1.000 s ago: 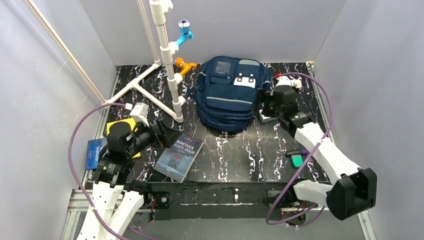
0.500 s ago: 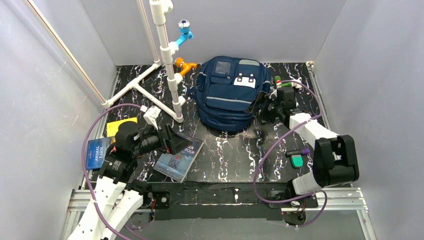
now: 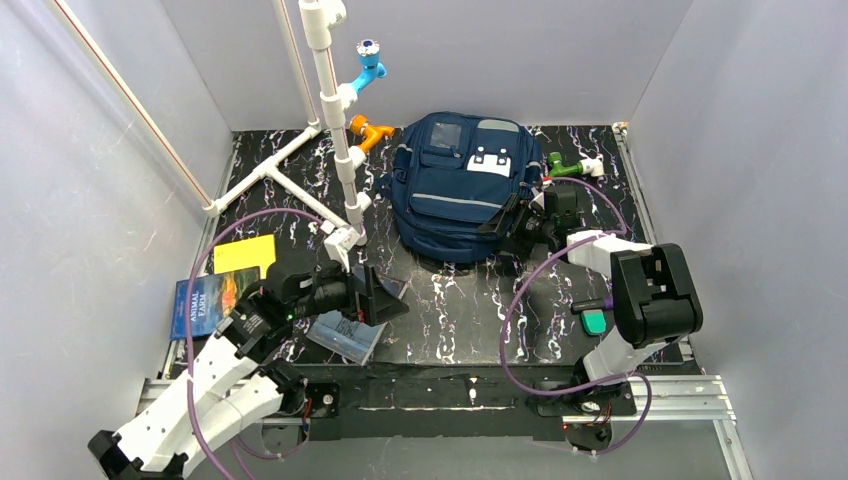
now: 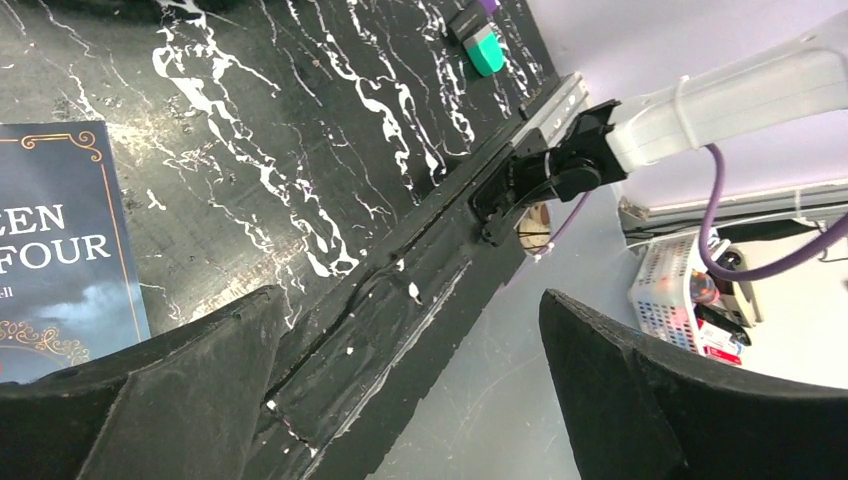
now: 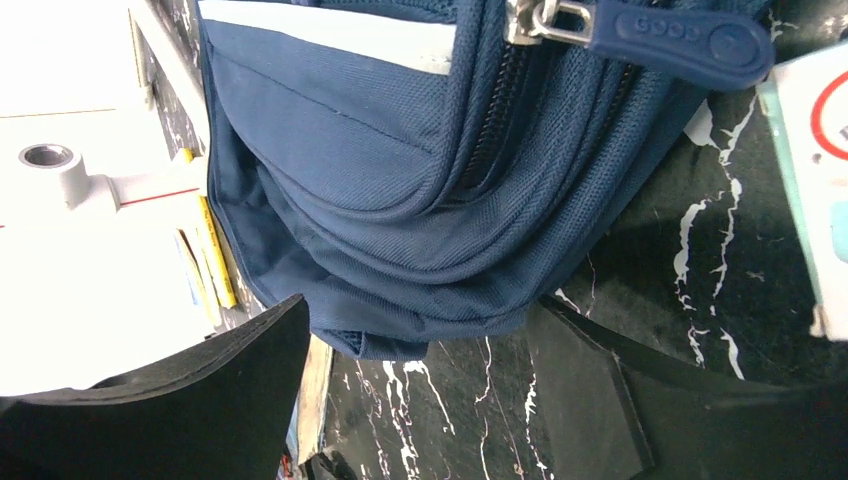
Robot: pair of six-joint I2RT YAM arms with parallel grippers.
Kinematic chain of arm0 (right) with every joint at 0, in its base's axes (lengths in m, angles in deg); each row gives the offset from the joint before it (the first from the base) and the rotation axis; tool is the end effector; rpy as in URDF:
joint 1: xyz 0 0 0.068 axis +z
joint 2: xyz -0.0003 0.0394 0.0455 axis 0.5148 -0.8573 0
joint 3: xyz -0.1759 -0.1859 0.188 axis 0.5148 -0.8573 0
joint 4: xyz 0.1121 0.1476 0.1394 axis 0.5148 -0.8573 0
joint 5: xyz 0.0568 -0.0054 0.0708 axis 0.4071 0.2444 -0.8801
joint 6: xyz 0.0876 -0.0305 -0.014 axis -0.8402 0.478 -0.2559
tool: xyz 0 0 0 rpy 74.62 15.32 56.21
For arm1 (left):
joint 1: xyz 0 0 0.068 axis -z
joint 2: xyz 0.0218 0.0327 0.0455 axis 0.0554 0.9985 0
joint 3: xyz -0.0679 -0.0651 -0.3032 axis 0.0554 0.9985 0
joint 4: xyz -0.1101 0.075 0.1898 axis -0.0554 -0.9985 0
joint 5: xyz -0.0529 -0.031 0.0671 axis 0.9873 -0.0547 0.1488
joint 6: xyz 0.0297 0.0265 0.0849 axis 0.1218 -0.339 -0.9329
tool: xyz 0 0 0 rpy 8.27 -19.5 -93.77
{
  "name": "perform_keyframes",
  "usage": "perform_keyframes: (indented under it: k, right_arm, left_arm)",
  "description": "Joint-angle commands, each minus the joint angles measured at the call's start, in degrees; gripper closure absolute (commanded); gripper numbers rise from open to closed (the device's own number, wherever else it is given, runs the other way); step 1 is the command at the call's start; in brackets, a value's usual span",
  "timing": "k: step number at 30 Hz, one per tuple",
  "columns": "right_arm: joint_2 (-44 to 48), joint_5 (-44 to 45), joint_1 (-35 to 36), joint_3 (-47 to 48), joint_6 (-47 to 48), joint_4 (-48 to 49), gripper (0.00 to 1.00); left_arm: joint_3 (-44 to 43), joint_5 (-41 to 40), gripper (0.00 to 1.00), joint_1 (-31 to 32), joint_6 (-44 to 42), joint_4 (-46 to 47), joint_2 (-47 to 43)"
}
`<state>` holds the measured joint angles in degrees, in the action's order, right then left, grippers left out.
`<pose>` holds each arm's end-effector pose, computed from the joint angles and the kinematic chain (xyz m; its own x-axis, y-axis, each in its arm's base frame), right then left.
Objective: Pack the student bag
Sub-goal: Pick up the student bag at the center of the board.
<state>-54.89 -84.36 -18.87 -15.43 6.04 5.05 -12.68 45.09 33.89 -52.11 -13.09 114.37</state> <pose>0.3250 0.1091 0.2184 -0.7988 0.4578 -0.3903 0.0138 0.6625 0.7489 0.0764 -0.1036 0.3284 -0.6908 -0.1354 -0.7102 0.5821 0.4784 -0.6575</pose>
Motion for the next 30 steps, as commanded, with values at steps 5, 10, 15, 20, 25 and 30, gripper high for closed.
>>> perform_keyframes:
  k: [5,10,15,20,25,30]
  right_arm:
    - [-1.17,-1.25,0.53,0.58,-2.48,3.19,0.16]
    - [-4.66,-2.89,0.85,1.82,-3.26,4.19,0.37]
    - [-4.26,-4.22,1.22,0.80,-5.76,7.59,0.80]
    - [1.73,-5.78,1.97,3.31,-6.12,2.18,0.99]
    - [10.31,-4.30,2.20,6.64,-4.99,-11.40,0.99]
    - [17.38,-4.81,2.29,7.61,-5.17,-18.70,0.99]
  left_arm:
    - [-4.35,-8.18,0.01,3.43,-3.07,-3.96,2.06]
    - [-7.03,-9.24,0.00,3.55,-3.82,-5.98,2.71]
    - [-11.22,-9.57,0.01,4.35,-2.63,-7.10,5.26]
    - [-16.40,-16.38,0.01,12.90,-4.37,-6.77,10.55]
    - [-21.62,-24.41,0.01,20.16,-8.49,-7.67,19.23]
    - [-28.26,-31.94,0.01,23.66,-12.37,-9.04,27.89]
